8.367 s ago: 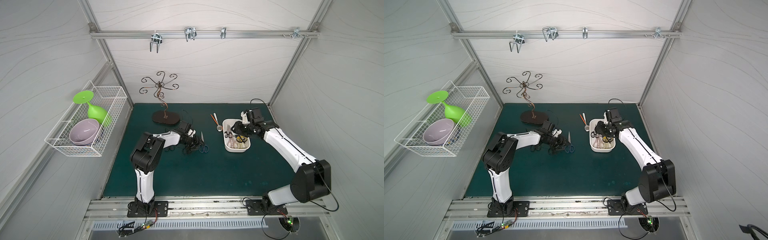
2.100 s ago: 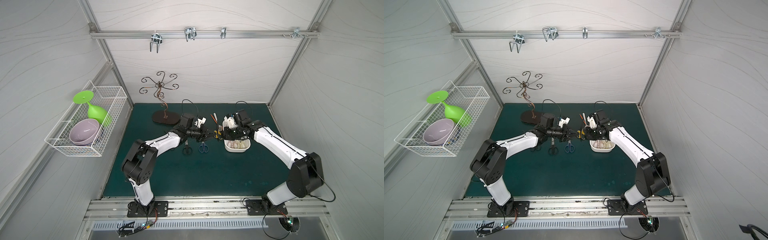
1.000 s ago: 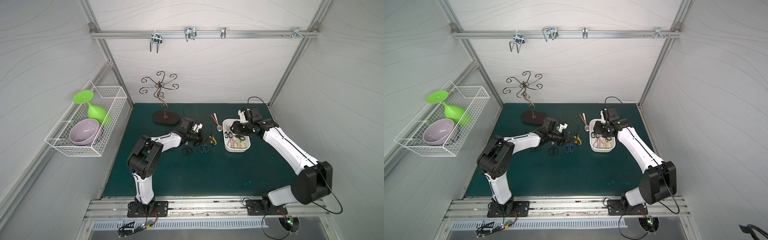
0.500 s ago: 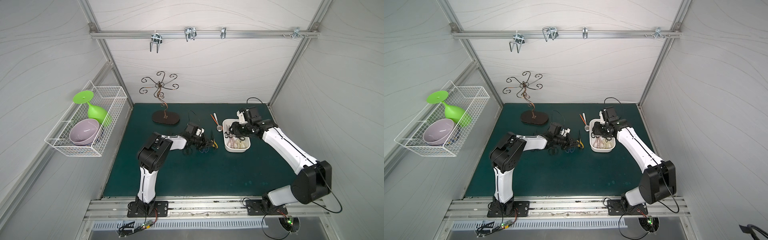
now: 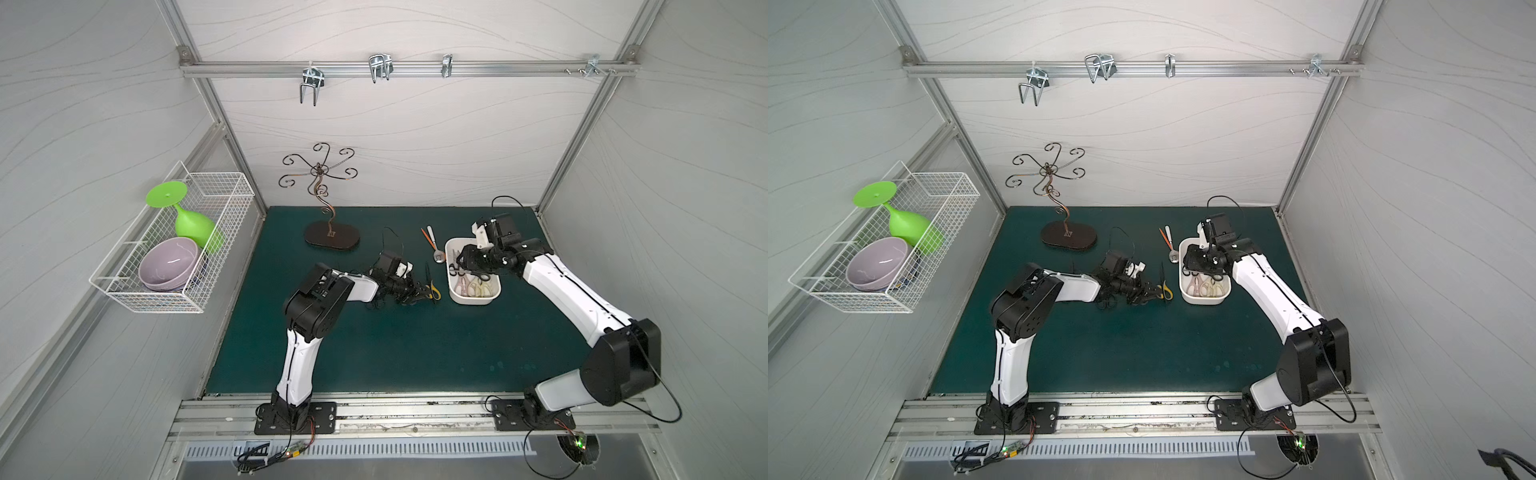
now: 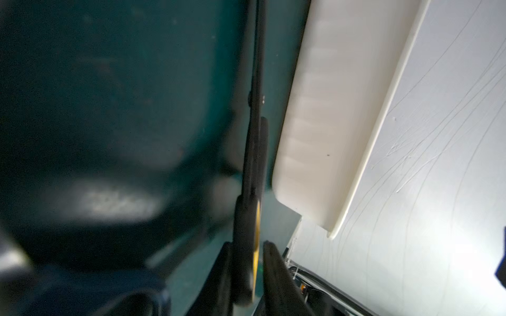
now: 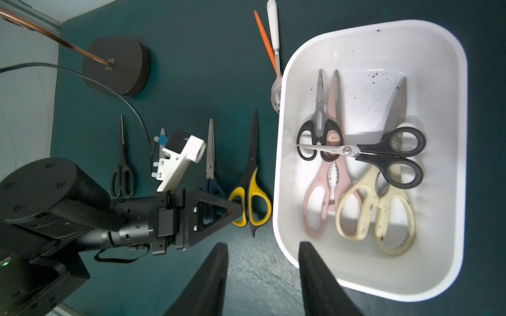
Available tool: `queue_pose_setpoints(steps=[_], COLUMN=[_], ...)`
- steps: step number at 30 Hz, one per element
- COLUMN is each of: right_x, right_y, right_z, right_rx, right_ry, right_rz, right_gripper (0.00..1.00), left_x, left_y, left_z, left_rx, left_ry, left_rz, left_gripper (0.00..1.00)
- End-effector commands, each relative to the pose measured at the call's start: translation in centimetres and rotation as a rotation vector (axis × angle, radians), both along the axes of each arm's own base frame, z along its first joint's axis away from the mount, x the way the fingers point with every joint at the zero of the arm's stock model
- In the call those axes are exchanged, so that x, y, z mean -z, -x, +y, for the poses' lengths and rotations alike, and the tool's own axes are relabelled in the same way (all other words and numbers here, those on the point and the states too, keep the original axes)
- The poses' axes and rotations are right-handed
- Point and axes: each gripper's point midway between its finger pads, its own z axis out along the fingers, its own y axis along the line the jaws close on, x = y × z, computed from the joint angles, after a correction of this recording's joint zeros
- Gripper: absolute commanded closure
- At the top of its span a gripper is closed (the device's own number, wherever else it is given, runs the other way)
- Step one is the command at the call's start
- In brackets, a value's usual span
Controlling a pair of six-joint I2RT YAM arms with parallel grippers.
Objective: Take the scissors out of the storage box
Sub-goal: Place the scissors at the center of the board.
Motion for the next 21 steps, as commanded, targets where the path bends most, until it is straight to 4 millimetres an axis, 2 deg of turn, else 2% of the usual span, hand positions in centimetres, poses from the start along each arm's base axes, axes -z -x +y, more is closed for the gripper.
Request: queue_pose_setpoints(steps=[1, 3, 9, 12, 16, 21], right_x=[0.3, 0.2, 0.3, 0.3, 0.4, 0.8], right_y=[0.3, 0.2, 0.2, 0.3, 0.1, 0.0], right_z=[0.1, 0.0, 0.0, 0.0, -0.4, -1.0], right_rx=[-0.010, -0.008, -0.007, -0.008, 0.003, 0.018], right_ry=[0.007, 0.011, 0.011, 0.011, 0.034, 0.068], right_rz=[0.014, 0.011, 0.011, 0.010, 0.006, 0.012], right_gripper=[0.53, 0.53, 0.53, 0.53, 0.53, 0.53], left_x=[0.6, 0.7, 0.7, 0.5, 0.0, -1.4], left_y=[-0.1, 0.0, 0.1, 0.2, 0.4, 0.6], left_z=[-0.4, -0.3, -0.2, -0.1, 0.7, 1.5], left_rx=[0.015, 0.016, 0.024, 0.032, 0.046, 0.056], left_ry=[-0.013, -0.022, -0.033, -0.051, -0.124, -0.181], left_rz=[0.007, 0.008, 0.013, 0.014, 0.012, -0.010], left_gripper=[0.69, 0.65, 0.59, 0.51, 0.40, 0.37])
